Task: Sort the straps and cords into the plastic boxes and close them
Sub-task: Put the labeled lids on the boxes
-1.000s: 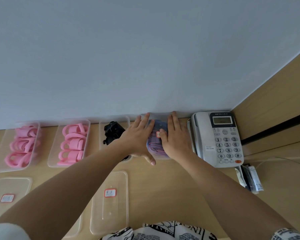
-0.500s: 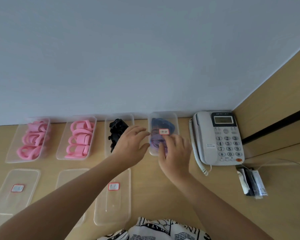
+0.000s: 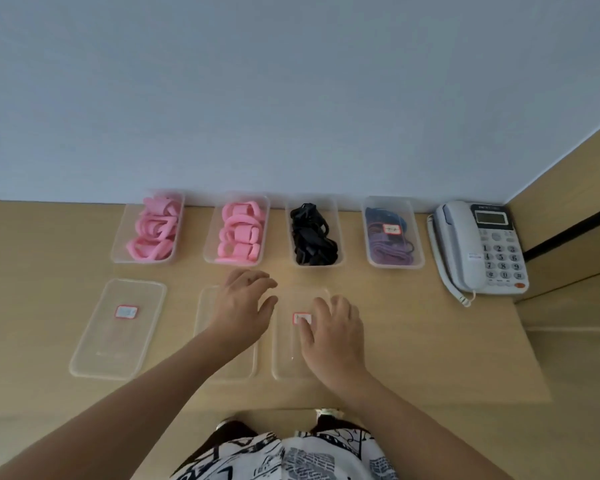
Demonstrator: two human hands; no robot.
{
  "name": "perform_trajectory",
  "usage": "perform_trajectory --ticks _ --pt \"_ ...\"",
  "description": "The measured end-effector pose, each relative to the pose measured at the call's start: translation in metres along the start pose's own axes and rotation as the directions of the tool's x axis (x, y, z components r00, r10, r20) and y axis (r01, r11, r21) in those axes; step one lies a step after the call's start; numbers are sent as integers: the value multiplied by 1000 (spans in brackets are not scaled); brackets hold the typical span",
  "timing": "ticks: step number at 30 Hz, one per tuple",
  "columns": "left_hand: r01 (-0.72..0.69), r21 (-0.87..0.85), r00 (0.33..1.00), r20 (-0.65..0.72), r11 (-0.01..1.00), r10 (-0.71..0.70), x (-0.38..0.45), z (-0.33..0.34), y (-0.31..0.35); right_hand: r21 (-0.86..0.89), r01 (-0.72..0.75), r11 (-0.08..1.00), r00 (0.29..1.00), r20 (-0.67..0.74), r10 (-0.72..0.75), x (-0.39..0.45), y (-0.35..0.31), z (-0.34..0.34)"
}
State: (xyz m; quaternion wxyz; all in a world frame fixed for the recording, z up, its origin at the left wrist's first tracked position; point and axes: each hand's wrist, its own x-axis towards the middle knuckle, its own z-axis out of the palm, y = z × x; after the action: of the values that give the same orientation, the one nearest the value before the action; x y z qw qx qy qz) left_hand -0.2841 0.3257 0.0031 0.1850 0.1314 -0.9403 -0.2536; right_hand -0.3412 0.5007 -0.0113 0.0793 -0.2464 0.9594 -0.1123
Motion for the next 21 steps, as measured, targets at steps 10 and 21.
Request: perform_trajectory --ticks 10,21 --pt "38 -51 997 74 998 -35 -53 -34 -41 -121 -148 982 966 194 169 -35 -50 42" --pt "450 -269 880 297 852 -371 13 -42 -13 -91 -74 993 984 -169 58 -8 -49 -22"
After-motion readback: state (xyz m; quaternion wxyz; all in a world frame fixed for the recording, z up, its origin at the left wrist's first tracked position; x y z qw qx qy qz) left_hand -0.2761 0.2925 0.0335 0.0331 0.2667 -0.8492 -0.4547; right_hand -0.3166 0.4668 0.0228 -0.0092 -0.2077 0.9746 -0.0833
